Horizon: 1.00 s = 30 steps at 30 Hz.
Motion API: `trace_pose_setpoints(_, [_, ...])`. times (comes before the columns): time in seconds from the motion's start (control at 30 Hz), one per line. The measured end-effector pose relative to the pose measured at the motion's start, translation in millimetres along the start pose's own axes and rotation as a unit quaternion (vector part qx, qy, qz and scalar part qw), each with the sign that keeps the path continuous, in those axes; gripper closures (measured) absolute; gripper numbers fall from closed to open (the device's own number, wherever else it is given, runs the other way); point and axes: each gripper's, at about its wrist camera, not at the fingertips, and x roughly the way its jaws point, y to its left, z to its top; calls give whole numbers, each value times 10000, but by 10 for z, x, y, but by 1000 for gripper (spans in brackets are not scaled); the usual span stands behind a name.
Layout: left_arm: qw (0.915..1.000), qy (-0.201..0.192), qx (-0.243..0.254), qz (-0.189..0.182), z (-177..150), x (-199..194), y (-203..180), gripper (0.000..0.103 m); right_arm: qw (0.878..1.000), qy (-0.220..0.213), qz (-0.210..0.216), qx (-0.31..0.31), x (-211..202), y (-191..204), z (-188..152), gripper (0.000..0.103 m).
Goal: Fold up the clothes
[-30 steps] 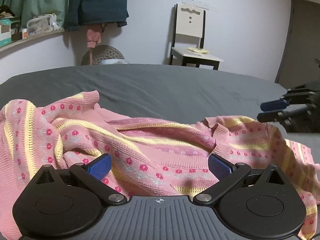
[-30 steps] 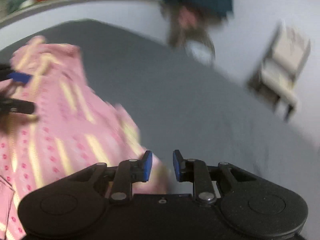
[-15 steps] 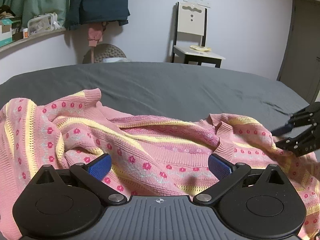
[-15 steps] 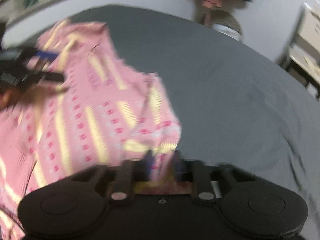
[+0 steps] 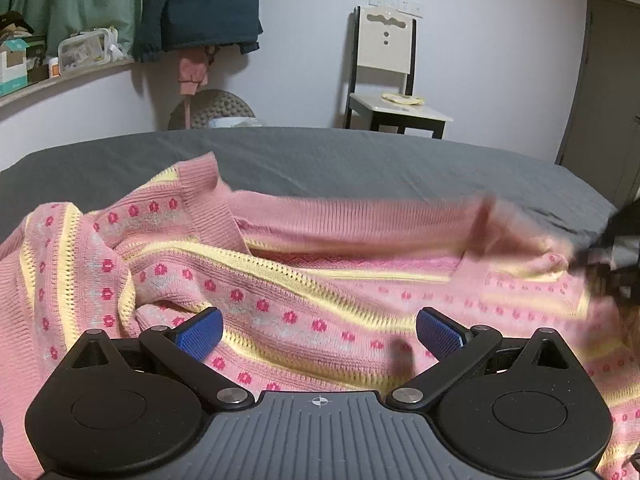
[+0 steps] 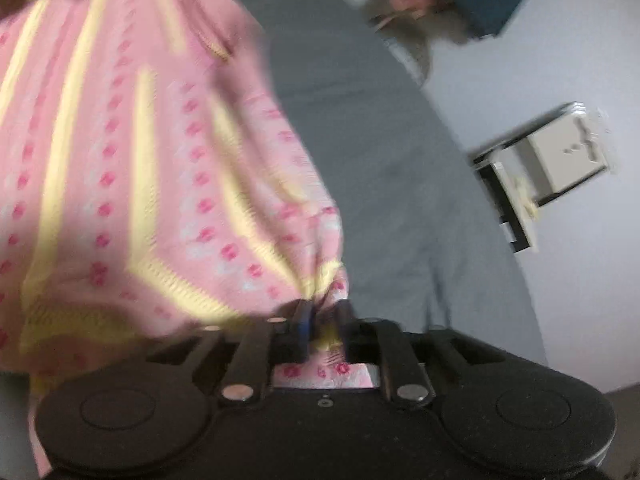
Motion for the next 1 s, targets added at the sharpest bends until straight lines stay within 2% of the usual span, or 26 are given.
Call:
trace_pose_setpoints(0.07, [10000,-8,-24,-6,0,-4,15,0,9972,-502,254,499,-120,-179,75,64])
trace_pose_setpoints(0.13, [10000,-17,-69,-15,2,-8,33,0,9902,-948,510,891,-215,-333,163,60])
trace_pose_setpoints(0.2, [9999,-17,-113,-29,5,0,42,0,9864,-1172,776,848,-211,-380,305,62])
trace_pose_setpoints(0.3, [10000,6,-60,-15,-10,22,40,0,9834,-1114,1040,983,-61,-480,479,72])
trace_pose_setpoints(0.43, [10000,28,-21,-10,-34,25,31,0,9767,-776,1417,1415,298,-620,622,80])
trace_pose_setpoints(0.57, [10000,31,-55,-16,-16,32,52,0,9773,-647,1805,904,433,-502,690,80])
trace_pose_setpoints(0.67, [10000,36,-73,-22,-6,42,68,0,9819,-728,1744,144,387,-304,676,80])
trace_pose_setpoints(0.73, [10000,35,-73,-20,-1,40,54,0,9818,-740,1744,-152,359,-183,662,80])
trace_pose_setpoints(1.0, [10000,26,-62,-29,9,38,49,0,9829,-794,1655,-174,418,-91,734,80])
